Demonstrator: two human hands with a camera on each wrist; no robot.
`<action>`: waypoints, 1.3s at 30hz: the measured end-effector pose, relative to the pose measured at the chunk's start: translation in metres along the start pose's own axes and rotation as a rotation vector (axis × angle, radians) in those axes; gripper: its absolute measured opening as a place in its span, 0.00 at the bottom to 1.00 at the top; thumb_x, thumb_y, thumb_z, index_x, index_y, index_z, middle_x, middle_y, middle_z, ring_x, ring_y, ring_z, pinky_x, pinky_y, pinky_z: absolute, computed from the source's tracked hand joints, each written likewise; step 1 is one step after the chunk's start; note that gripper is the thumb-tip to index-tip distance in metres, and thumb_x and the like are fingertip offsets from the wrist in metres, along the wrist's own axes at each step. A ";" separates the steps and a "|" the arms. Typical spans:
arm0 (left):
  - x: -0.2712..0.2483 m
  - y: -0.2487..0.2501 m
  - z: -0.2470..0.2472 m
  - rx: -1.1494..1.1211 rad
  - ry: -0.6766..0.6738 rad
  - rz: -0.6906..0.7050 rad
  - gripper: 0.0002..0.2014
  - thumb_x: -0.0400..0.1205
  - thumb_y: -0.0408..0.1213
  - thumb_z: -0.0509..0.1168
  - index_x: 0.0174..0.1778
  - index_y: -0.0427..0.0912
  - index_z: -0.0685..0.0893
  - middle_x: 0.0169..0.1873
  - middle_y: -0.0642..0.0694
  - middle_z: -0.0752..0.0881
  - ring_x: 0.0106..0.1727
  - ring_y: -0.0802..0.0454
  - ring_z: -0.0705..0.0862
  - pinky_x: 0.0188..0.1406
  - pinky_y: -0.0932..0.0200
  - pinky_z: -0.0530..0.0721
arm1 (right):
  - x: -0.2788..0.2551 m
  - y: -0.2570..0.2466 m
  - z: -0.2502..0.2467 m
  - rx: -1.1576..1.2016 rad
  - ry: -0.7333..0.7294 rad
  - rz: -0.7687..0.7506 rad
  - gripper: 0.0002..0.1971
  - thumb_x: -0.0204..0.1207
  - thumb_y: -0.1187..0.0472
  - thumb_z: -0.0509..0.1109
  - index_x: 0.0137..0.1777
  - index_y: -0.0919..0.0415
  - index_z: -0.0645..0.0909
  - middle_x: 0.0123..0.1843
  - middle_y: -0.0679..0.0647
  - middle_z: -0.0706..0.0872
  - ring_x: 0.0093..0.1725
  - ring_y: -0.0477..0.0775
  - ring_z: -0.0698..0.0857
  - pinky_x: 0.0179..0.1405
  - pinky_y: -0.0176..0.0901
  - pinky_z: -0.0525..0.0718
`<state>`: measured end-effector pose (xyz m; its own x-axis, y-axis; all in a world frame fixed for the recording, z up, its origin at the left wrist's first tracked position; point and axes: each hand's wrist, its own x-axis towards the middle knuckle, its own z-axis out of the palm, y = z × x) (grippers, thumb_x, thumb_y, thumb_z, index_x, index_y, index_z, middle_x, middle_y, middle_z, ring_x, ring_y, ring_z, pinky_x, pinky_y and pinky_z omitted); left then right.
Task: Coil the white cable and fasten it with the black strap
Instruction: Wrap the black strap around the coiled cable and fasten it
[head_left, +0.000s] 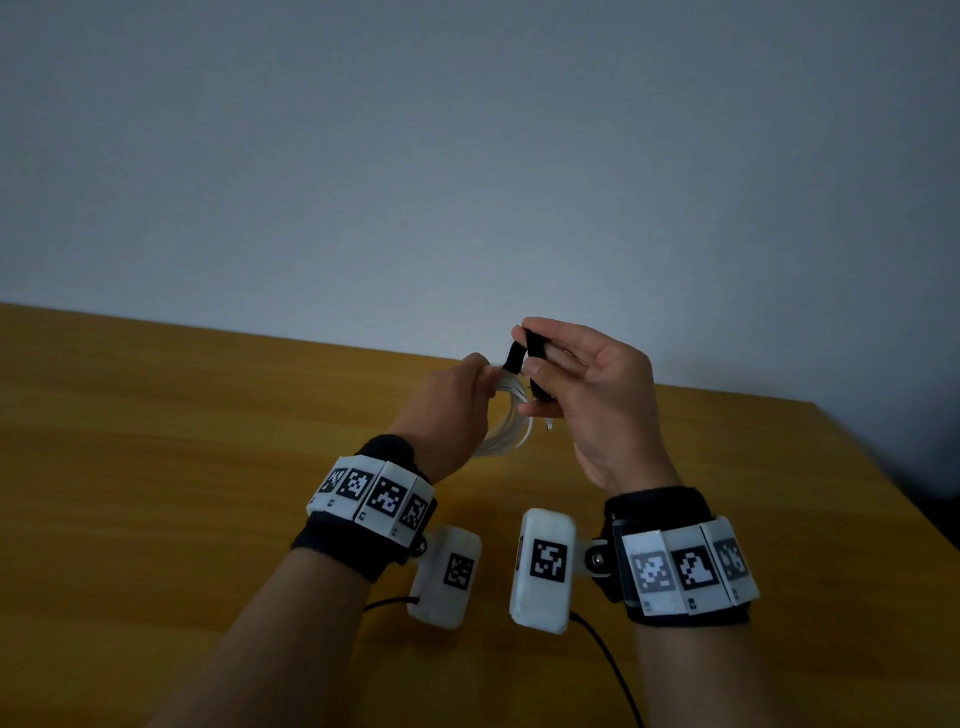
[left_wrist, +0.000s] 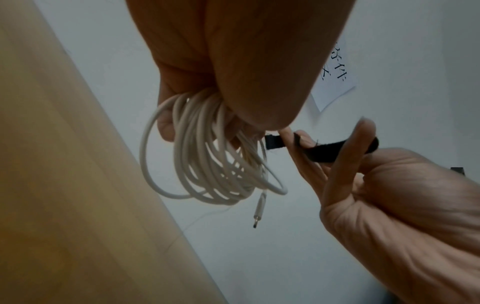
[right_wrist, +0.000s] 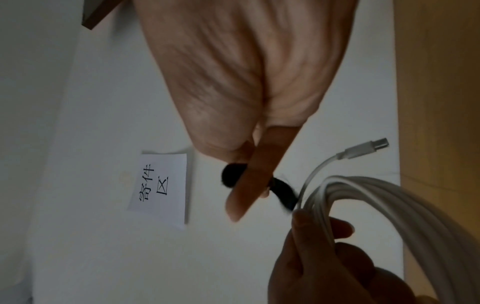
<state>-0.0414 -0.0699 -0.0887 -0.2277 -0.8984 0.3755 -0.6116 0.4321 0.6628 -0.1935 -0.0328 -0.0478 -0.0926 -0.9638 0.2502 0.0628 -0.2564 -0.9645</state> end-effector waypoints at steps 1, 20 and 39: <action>0.000 0.001 0.000 -0.004 -0.005 0.002 0.16 0.90 0.44 0.50 0.50 0.39 0.80 0.37 0.43 0.86 0.30 0.48 0.80 0.27 0.53 0.76 | 0.000 0.000 0.000 0.011 -0.007 0.000 0.19 0.80 0.78 0.72 0.69 0.66 0.87 0.60 0.52 0.94 0.53 0.49 0.95 0.31 0.37 0.91; 0.000 0.011 -0.006 0.076 -0.012 0.051 0.07 0.85 0.27 0.56 0.48 0.44 0.74 0.40 0.49 0.77 0.36 0.53 0.76 0.29 0.67 0.70 | -0.001 0.000 0.005 -0.214 -0.141 0.045 0.17 0.85 0.73 0.69 0.72 0.63 0.85 0.65 0.54 0.90 0.58 0.48 0.93 0.43 0.40 0.94; 0.003 0.010 -0.003 0.077 0.041 0.232 0.11 0.82 0.22 0.60 0.55 0.35 0.85 0.56 0.44 0.81 0.47 0.48 0.84 0.49 0.68 0.77 | 0.002 0.004 0.004 -0.358 -0.045 0.016 0.12 0.89 0.67 0.65 0.65 0.61 0.87 0.57 0.49 0.94 0.45 0.45 0.95 0.37 0.39 0.93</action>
<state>-0.0459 -0.0681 -0.0790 -0.3385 -0.7713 0.5389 -0.6028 0.6176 0.5052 -0.1894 -0.0357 -0.0507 -0.0498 -0.9717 0.2308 -0.2887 -0.2072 -0.9347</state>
